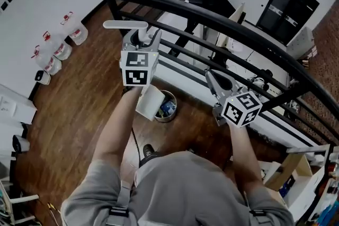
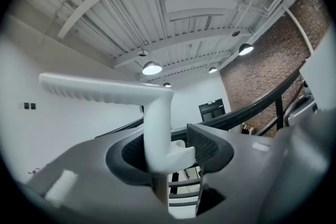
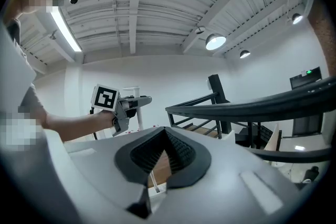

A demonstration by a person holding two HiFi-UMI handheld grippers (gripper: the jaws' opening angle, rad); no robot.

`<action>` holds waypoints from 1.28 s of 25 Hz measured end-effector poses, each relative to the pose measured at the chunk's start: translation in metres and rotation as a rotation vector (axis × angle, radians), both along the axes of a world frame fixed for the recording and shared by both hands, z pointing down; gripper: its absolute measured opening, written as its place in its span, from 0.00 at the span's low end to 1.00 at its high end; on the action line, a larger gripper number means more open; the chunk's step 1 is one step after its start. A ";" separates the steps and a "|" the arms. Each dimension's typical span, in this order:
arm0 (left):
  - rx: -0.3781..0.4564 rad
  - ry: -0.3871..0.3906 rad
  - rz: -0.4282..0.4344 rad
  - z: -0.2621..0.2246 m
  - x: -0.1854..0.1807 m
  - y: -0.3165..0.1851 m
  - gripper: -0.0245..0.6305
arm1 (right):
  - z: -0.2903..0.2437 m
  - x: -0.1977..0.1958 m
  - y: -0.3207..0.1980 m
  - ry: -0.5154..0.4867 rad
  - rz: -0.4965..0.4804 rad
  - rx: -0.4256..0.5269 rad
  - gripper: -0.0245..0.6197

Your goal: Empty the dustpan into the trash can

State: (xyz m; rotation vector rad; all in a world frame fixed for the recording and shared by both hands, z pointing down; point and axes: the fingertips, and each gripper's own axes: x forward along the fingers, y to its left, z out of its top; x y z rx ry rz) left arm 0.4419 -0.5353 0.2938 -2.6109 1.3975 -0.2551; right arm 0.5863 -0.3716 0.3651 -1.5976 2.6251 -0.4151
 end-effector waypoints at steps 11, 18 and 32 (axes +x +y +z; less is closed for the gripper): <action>-0.029 0.237 -0.106 -0.036 -0.212 0.011 0.36 | 0.001 -0.176 -0.018 0.049 -0.110 0.001 0.04; -0.062 0.317 -0.106 -0.043 -0.301 0.019 0.36 | -0.009 -0.254 -0.034 0.089 -0.131 0.024 0.04; -0.107 0.346 -0.224 0.012 -0.392 0.027 0.36 | -0.001 -0.321 -0.046 0.104 -0.224 0.003 0.04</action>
